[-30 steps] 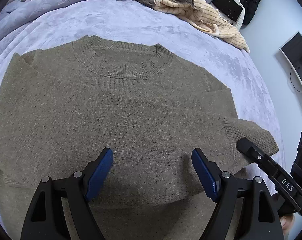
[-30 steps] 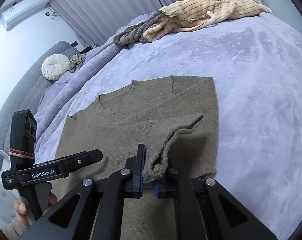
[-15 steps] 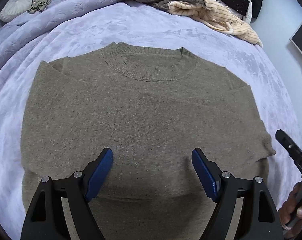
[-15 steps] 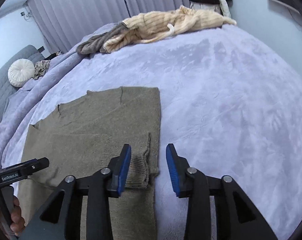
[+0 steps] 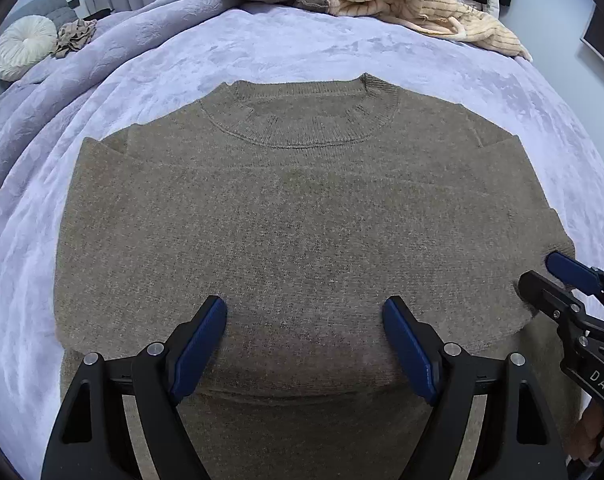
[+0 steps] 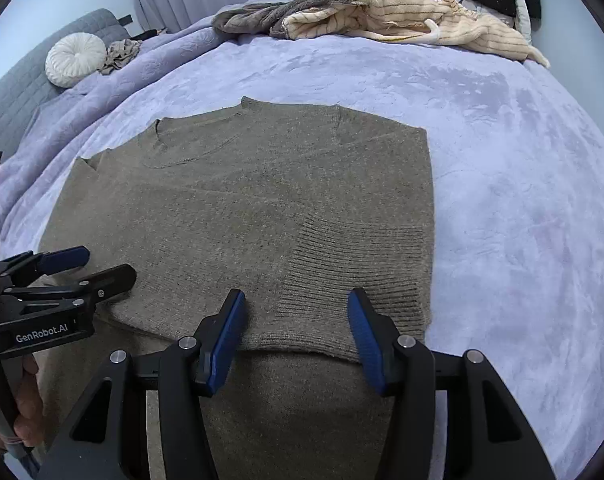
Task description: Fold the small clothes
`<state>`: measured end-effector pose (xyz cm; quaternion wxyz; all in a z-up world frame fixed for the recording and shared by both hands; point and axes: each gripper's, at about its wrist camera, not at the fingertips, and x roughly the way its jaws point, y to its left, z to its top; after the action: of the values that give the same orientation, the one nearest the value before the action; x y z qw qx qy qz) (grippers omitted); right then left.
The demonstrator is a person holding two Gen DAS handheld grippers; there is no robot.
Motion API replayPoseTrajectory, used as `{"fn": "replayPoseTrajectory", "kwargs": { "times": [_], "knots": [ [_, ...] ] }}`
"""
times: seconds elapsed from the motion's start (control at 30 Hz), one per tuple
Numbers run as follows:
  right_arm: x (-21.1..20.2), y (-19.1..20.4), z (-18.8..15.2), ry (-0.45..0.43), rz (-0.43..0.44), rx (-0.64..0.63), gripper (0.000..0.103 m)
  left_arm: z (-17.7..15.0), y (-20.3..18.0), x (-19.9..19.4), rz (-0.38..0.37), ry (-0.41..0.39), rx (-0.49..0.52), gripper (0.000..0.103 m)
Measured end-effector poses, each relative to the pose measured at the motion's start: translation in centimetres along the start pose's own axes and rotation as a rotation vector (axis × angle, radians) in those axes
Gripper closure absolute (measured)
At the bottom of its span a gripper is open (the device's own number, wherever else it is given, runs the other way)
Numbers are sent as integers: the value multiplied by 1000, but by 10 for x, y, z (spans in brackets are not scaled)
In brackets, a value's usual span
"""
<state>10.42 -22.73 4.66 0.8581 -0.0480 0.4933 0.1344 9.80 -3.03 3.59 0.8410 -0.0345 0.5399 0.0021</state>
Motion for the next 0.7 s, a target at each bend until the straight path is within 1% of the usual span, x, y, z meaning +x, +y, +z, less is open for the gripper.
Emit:
{"fn": "replayPoseTrajectory", "kwargs": {
  "times": [0.03, 0.1, 0.17, 0.23, 0.27, 0.3, 0.33, 0.43, 0.5, 0.53, 0.57, 0.63, 0.7],
  "knots": [
    [-5, 5, 0, -18, -13, -21, 46, 0, 0, -1, 4, -7, 4, 21],
    [-7, 15, 2, -29, -11, -52, 46, 1, 1, -2, 13, -13, 9, 21],
    [-4, 24, 4, -23, -11, -66, 46, 0, 5, 0, 8, -8, 2, 21],
    [2, 30, 2, 3, -9, -74, 44, -3, 10, 5, -5, 8, -2, 21],
    [11, 32, 0, 35, -15, -80, 41, -5, 11, 7, -11, 17, 4, 15],
    [15, 33, -3, 46, -26, -94, 41, -8, 13, 10, -6, 25, 15, 12],
    [17, 35, -5, 44, -36, -112, 40, -10, 15, 10, -8, 23, 22, 12],
    [6, 35, -5, 42, -49, -102, 40, -13, 20, -3, -27, 9, 16, 12],
    [-8, 36, -5, 8, -41, -88, 40, -16, 24, -13, -64, -19, 5, 12],
    [-13, 39, -5, -6, -33, -90, 40, -17, 25, -16, -67, -26, 3, 12],
    [-17, 43, -5, -15, -31, -97, 40, -18, 25, -16, -62, -28, 2, 12],
    [-17, 52, -6, -17, -28, -115, 40, -20, 27, -9, -32, -7, -2, 12],
    [-9, 61, -9, 13, -26, -135, 39, -24, 30, -4, -32, 1, -6, 12]
  ]
}}
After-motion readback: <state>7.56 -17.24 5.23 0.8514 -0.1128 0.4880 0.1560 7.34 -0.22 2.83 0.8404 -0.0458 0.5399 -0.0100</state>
